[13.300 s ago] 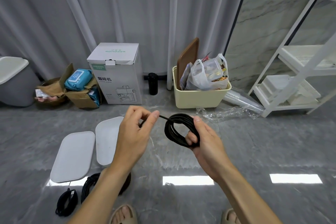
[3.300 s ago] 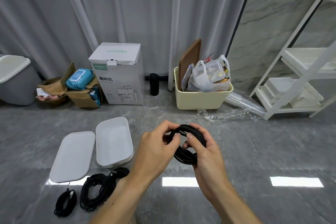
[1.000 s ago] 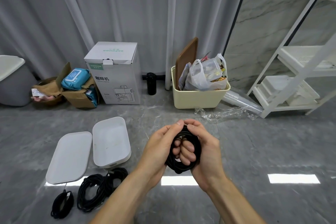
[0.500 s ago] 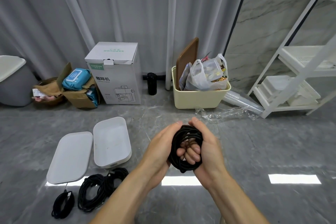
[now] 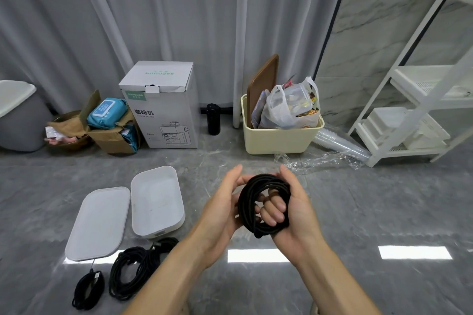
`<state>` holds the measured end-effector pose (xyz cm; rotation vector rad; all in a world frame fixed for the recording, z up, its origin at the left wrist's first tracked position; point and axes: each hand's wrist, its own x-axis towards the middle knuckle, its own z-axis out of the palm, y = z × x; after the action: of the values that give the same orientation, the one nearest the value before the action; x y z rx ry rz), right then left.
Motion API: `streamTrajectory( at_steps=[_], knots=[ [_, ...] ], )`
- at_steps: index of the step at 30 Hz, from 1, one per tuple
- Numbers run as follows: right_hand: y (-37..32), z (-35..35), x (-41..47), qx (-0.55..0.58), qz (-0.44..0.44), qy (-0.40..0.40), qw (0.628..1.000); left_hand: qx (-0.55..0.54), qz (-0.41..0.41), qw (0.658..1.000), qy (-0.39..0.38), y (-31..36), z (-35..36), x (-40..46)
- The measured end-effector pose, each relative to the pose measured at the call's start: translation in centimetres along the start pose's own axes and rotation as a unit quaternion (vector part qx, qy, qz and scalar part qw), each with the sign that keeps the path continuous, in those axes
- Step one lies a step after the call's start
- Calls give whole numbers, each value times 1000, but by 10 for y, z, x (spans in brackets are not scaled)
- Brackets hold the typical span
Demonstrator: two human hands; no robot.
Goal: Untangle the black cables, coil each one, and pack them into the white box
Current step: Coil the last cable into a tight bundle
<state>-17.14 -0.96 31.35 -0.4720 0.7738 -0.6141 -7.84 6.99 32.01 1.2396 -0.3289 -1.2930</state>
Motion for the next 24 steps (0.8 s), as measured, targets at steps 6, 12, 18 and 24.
streamTrajectory(
  at_steps=[6,12,18,24],
  knots=[
    [-1,-7,8,64,15,23,998,62,25,998,-5,-7,5,-2],
    [0,-7,10,51,6,-1,999,129,48,990,10,-5,8,0],
    [-4,0,6,76,3,-9,997,81,74,993,48,-2,6,-1],
    [-8,-3,-2,38,-7,-23,999,85,116,989,20,-5,4,-4]
  ],
)
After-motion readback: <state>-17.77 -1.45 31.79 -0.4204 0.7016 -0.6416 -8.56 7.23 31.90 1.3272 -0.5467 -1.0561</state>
